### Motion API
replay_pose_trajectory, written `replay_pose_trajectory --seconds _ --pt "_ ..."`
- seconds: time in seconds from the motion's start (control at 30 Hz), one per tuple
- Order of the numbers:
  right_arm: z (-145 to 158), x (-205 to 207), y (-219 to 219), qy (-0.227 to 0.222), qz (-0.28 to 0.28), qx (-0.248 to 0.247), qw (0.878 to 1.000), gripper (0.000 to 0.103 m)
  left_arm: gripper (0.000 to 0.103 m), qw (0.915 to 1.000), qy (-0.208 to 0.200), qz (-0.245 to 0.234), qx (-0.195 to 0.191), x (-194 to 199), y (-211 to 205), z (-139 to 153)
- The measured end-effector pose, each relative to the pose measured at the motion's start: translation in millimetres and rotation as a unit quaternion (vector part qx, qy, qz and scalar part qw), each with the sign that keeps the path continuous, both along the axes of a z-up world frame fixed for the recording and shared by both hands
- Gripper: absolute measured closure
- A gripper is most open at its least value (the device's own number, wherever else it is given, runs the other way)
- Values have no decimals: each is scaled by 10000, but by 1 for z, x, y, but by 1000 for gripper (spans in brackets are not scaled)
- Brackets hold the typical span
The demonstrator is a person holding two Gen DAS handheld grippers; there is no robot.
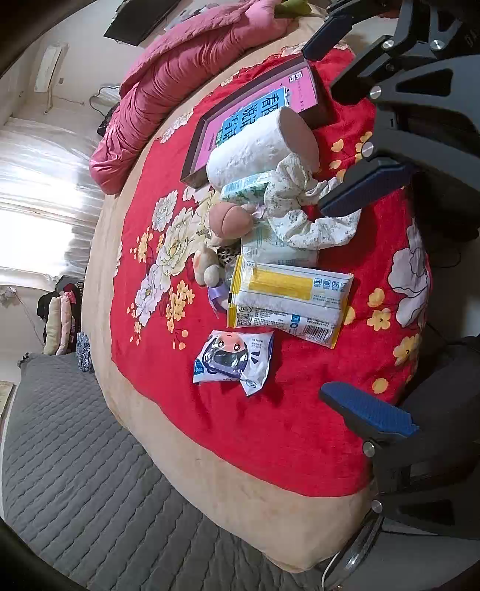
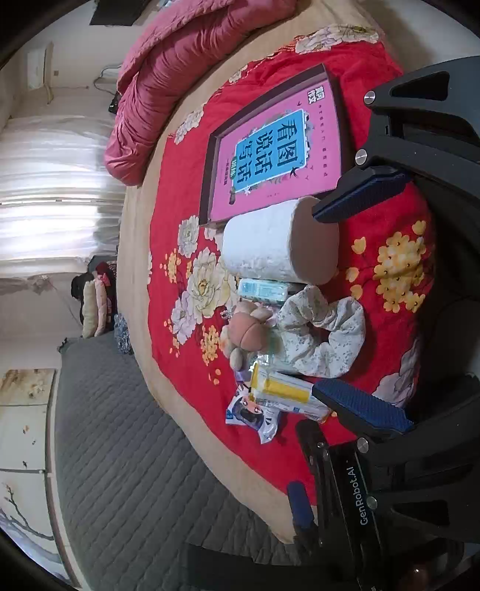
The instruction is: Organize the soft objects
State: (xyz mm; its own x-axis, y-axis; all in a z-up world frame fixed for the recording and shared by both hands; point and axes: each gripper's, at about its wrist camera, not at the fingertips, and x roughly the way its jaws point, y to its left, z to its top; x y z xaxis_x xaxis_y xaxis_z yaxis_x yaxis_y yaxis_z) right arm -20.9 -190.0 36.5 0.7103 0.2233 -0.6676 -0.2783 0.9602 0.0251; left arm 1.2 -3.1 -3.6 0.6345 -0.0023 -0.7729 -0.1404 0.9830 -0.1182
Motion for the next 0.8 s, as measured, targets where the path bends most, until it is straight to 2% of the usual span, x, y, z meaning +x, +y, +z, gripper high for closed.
replay_pose_trajectory --seconds 0.8 --pt "-2 -1 2 -17 37 -17 10000 16 12 10000 -15 -12 -13 1 -1 3"
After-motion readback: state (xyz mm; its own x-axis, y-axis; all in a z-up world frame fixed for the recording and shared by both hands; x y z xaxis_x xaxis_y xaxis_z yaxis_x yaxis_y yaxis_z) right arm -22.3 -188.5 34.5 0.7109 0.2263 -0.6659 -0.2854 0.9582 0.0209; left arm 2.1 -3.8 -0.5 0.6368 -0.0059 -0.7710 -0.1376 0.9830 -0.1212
